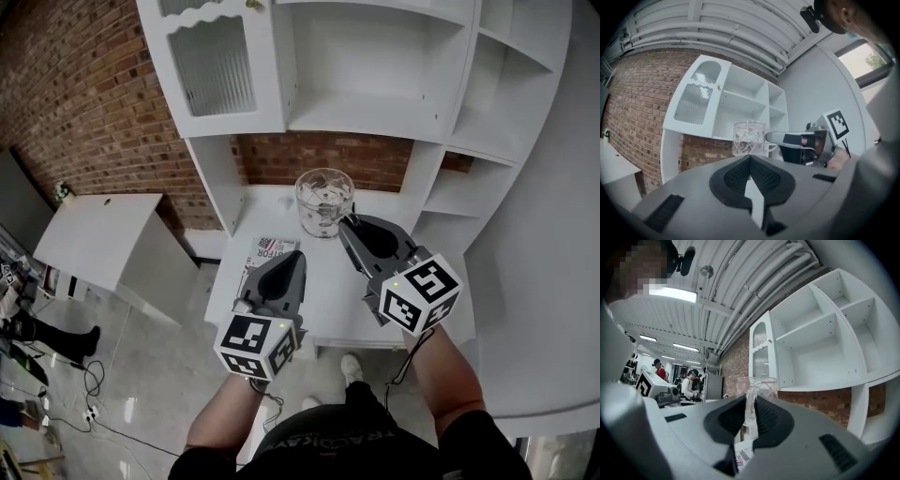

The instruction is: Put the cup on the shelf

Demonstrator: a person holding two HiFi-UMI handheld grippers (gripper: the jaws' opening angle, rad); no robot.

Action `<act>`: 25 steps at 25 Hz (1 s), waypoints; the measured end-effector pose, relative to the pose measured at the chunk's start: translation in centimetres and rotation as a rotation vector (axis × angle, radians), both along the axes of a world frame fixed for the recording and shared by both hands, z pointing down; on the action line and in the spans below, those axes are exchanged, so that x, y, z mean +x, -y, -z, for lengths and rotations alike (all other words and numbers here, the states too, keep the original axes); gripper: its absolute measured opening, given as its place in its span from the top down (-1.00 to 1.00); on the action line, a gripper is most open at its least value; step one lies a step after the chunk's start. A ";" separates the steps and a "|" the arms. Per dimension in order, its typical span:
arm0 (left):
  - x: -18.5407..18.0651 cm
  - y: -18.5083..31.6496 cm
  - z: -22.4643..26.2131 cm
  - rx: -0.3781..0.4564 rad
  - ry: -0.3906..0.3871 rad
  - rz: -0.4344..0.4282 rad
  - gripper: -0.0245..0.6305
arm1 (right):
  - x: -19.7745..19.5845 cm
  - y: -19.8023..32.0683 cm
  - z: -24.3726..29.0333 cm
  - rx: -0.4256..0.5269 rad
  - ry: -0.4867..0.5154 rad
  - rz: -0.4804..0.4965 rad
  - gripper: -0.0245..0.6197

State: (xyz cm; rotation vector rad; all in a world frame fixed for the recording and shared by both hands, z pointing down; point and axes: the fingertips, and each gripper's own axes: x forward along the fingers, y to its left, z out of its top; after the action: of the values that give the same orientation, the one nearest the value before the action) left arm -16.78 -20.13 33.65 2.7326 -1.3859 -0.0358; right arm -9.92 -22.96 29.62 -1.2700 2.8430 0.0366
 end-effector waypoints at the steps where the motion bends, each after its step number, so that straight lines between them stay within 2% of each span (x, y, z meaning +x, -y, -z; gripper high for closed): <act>1: 0.2 0.3 0.0 0.002 0.001 0.000 0.91 | 0.1 0.3 0.0 0.001 0.000 0.001 0.82; 13: 3.6 5.6 1.3 0.027 0.004 0.010 0.91 | 3.2 5.9 1.6 0.027 -0.003 0.014 0.82; 25: 6.8 11.9 2.1 0.041 0.019 -0.006 0.91 | 6.8 12.6 3.0 0.041 0.013 -0.023 0.82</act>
State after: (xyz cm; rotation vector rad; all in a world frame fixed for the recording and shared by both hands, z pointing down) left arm -9.99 -32.03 31.51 2.7778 -1.3976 -0.0385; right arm -3.10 -35.61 26.66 -1.2897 2.8021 0.0859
